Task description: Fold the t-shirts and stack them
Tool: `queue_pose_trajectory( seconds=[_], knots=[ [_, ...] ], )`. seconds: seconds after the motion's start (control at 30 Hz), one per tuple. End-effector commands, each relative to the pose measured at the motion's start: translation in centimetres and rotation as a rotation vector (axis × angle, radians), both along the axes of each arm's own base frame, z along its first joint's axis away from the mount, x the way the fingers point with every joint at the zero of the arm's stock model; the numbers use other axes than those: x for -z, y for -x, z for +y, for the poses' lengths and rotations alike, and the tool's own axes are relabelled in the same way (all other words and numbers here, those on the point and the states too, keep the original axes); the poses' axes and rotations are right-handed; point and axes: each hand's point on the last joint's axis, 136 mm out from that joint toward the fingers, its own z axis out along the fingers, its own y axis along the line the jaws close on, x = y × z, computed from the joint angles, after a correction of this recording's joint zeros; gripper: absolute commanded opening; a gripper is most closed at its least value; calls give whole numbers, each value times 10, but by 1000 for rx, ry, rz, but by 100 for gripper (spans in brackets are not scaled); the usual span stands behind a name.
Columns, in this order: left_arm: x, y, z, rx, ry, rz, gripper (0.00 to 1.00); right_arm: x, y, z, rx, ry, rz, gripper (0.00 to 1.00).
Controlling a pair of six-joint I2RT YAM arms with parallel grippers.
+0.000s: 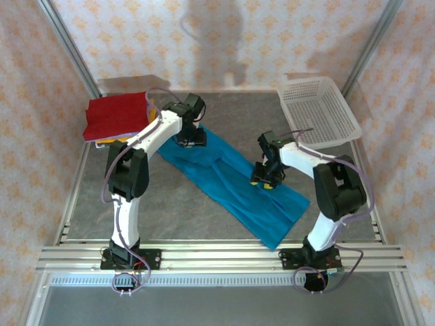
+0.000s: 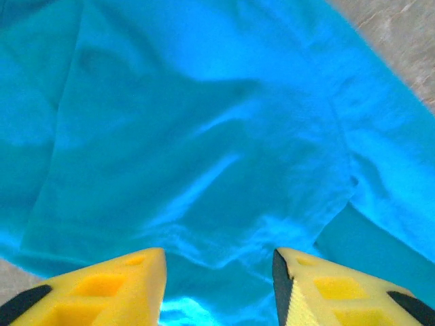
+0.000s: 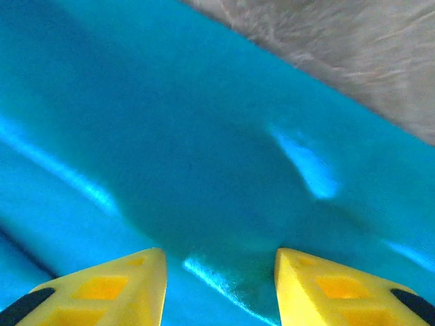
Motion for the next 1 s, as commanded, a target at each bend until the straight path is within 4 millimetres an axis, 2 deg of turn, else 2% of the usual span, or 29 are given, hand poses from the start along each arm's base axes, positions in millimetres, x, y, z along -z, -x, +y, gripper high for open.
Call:
queue_pose_trajectory(
  seconds=[0.0, 0.13, 0.23, 0.4, 0.5, 0.67, 0.8, 0.9, 0.97],
  knots=[
    [9, 16, 9, -92, 11, 17, 48, 10, 11, 17, -26, -64, 52, 45],
    [22, 30, 26, -169, -33, 31, 49, 10, 32, 29, -59, -96, 106, 46],
    [36, 27, 31, -217, -22, 47, 49, 6, 39, 28, -47, -98, 104, 46],
    [46, -1, 31, -267, -27, 7, 49, -17, 23, 8, 5, -3, -25, 47],
    [57, -21, 32, -287, -36, -13, 49, -16, 19, -1, 55, 10, -28, 48],
    [93, -45, 32, -300, -6, 56, 49, -2, 31, -8, 76, 9, 12, 48],
    [103, -58, 28, -293, 7, 92, 49, -4, 41, -3, 57, -41, 26, 48],
    [107, -79, 11, -301, 88, 81, 49, -5, 49, -3, 47, -59, 35, 49],
    [105, -98, -9, -288, 182, 55, 49, -2, 55, 0, 51, -80, 59, 49]
  ],
)
